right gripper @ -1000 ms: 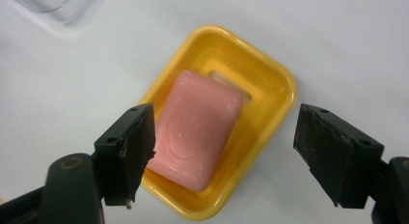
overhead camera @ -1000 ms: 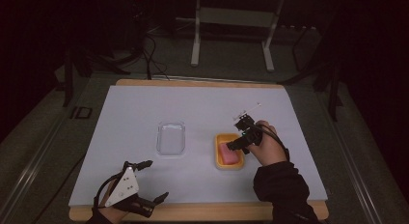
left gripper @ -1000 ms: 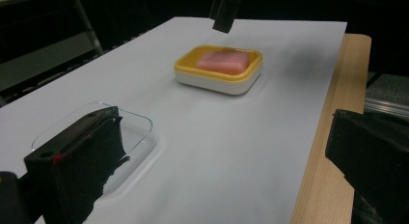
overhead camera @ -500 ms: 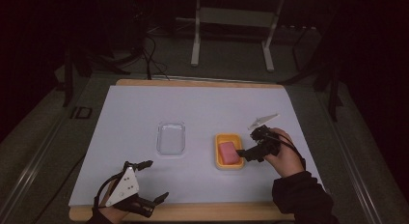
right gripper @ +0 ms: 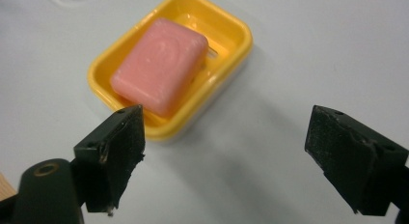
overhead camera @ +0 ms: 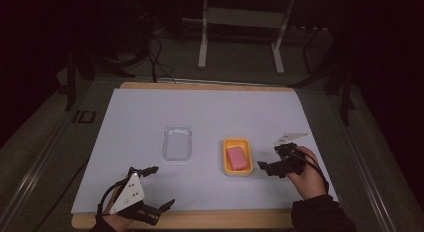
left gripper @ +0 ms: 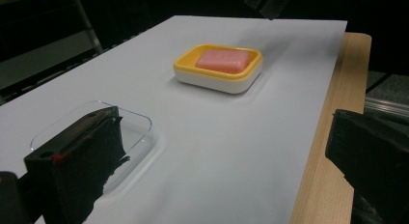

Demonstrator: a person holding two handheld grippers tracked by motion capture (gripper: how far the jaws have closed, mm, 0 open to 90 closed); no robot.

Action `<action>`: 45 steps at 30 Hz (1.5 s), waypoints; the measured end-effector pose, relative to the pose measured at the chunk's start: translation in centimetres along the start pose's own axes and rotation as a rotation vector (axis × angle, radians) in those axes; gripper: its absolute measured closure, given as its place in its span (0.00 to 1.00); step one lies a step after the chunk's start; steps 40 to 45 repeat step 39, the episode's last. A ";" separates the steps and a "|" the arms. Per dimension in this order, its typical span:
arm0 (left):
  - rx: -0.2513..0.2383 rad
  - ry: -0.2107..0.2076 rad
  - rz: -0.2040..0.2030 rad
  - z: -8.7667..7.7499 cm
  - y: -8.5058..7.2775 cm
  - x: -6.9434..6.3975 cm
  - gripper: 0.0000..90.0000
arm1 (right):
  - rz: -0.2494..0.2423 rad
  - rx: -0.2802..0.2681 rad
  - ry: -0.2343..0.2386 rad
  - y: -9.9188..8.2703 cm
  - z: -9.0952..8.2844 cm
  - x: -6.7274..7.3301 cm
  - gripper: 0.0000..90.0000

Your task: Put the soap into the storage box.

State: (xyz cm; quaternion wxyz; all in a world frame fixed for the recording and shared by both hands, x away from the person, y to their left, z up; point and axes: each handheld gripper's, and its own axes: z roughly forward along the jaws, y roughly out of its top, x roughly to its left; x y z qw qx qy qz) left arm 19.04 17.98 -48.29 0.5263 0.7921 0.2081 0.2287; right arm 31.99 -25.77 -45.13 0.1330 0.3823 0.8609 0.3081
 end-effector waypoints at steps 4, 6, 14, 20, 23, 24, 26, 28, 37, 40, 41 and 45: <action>0.000 0.001 0.001 0.0 0.0 0.0 0.01 | 0.034 -0.042 -0.018 -1.4 -0.2 -0.5 0.16; 0.000 0.001 0.001 0.0 0.0 0.0 0.01 | 0.049 -0.053 -0.023 -2.1 -0.3 -0.6 0.16; 0.000 0.001 0.001 0.0 0.0 0.0 0.01 | 0.083 -0.071 -0.043 -4.0 -0.8 -0.6 0.16; -0.002 0.000 -0.002 0.0 0.0 0.0 0.01 | 0.107 -0.098 -0.054 -5.0 -1.5 -0.4 0.17; 0.000 -0.001 0.001 0.0 0.0 0.0 0.01 | 0.107 -0.102 -0.054 -5.2 -1.5 -0.2 0.17; 0.000 -0.002 0.001 0.0 0.0 0.0 0.01 | 0.110 -0.106 -0.054 -5.2 -1.5 -0.1 0.17; -0.002 -0.004 -0.002 0.0 0.0 0.0 0.01 | 0.109 -0.121 -0.048 -5.3 -1.3 -0.1 0.16; -0.003 -0.005 -0.001 0.0 0.0 -0.1 0.01 | 0.103 -0.132 -0.054 -5.3 -1.2 0.0 0.16; -0.001 -0.008 -0.003 0.0 0.0 0.0 0.01 | 0.101 -0.142 -0.124 -5.6 -0.7 -0.7 0.15; 0.001 -0.008 -0.001 0.0 0.0 0.0 0.01 | 0.106 -0.145 -0.118 -5.7 -0.7 -0.8 0.15; 0.001 -0.008 -0.001 0.0 0.0 0.0 0.01 | 0.106 -0.145 -0.118 -5.7 -0.7 -0.8 0.15; 0.001 -0.008 -0.001 0.0 0.0 0.0 0.01 | 0.106 -0.145 -0.118 -5.7 -0.7 -0.8 0.15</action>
